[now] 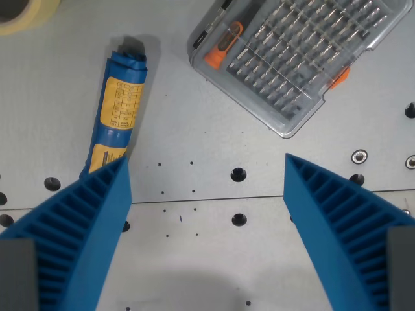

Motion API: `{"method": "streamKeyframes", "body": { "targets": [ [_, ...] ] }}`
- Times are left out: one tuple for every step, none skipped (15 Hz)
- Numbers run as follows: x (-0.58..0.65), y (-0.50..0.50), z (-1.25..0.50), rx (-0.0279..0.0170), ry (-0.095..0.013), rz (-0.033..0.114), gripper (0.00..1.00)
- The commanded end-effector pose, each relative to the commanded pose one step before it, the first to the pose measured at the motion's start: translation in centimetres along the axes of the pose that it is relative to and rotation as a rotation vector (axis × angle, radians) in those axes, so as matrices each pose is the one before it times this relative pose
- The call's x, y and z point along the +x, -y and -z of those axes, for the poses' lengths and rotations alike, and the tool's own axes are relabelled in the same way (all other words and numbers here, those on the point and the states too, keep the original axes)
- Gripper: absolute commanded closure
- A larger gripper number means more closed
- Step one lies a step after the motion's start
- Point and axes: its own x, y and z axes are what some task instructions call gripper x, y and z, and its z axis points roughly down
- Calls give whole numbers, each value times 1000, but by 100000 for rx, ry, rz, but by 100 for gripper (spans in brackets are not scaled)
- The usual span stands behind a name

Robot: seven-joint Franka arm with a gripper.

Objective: Move above the blue bag

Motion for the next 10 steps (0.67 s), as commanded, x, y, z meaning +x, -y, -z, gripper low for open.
{"method": "streamKeyframes", "body": {
  "targets": [
    [-14,-1,184,-33,-400,21,0],
    [0,0,0,8,36,5,0],
    [-1,1,-3,-21,-10,-25,0],
    [-2,4,-9,2,-27,-89,0],
    [-4,9,-18,20,62,-200,0],
    [-7,15,-31,4,-5,-264,0],
    [-11,24,-48,7,-8,-307,0],
    [-15,35,-69,-16,5,-499,0],
    [-21,48,-94,-44,-25,-548,0],
    [-28,63,-122,-42,-174,-650,0]
  ]
}}
